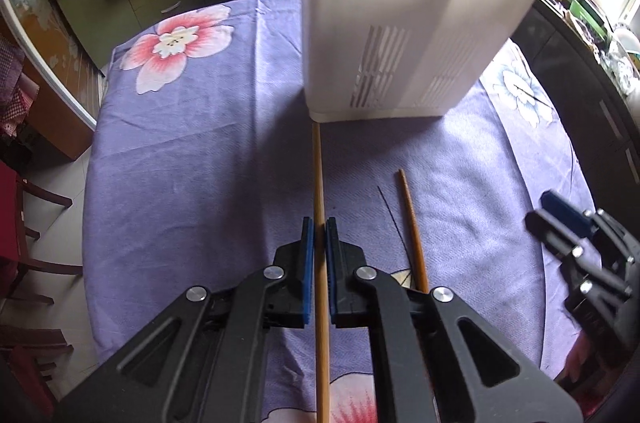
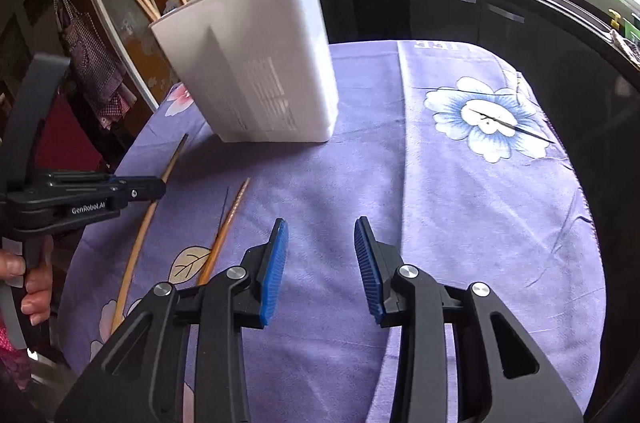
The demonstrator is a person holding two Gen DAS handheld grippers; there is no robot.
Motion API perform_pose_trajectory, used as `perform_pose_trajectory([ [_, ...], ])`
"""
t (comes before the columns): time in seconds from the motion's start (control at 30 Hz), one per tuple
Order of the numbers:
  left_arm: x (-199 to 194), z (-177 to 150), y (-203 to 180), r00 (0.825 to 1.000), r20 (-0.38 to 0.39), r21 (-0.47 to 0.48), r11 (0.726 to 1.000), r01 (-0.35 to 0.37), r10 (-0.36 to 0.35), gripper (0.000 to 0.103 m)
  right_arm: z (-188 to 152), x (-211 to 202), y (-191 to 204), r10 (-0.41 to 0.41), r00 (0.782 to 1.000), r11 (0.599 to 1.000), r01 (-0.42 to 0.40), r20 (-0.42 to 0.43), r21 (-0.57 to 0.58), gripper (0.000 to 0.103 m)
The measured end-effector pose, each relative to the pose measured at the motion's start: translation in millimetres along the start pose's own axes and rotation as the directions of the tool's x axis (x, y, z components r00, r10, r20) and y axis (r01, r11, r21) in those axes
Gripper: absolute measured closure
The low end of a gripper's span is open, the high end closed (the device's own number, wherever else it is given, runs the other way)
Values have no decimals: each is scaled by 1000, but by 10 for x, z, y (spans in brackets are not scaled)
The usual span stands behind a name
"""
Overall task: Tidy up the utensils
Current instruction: 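Grasp a wooden chopstick with the left tool while the right tool grasps another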
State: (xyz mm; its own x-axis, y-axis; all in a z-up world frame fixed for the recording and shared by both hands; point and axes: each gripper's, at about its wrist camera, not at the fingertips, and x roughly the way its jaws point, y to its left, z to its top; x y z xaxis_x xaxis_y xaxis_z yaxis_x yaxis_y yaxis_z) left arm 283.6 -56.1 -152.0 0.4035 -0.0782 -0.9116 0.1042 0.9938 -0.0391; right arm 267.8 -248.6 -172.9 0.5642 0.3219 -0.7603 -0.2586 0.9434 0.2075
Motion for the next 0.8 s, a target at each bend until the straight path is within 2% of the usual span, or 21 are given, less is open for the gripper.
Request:
perform_pose_trajectory([
  [0.17, -84, 3, 135, 1000, 19, -26, 1000, -3, 3, 97, 38, 243, 441, 7, 1000, 996, -9, -29, -84, 68],
  [0.3, -116, -4, 200, 1000, 23, -36, 999, 2, -1, 97, 65, 482, 696, -27, 997, 991, 18, -68, -134, 68],
  [0.5, -134, -20, 255, 1000, 27, -47, 999, 10, -8, 97, 49, 717, 768, -71, 990, 988, 53, -118, -142, 68],
  [0.67, -146, -39, 293, 999, 31, -55, 998, 14, -12, 97, 58, 780, 848, -108, 988, 981, 89, -109, -172, 68],
  [0.8, -152, -51, 301, 999, 28, -52, 998, 18, -16, 97, 51, 792, 890, -104, 988, 981, 83, -113, -178, 76],
])
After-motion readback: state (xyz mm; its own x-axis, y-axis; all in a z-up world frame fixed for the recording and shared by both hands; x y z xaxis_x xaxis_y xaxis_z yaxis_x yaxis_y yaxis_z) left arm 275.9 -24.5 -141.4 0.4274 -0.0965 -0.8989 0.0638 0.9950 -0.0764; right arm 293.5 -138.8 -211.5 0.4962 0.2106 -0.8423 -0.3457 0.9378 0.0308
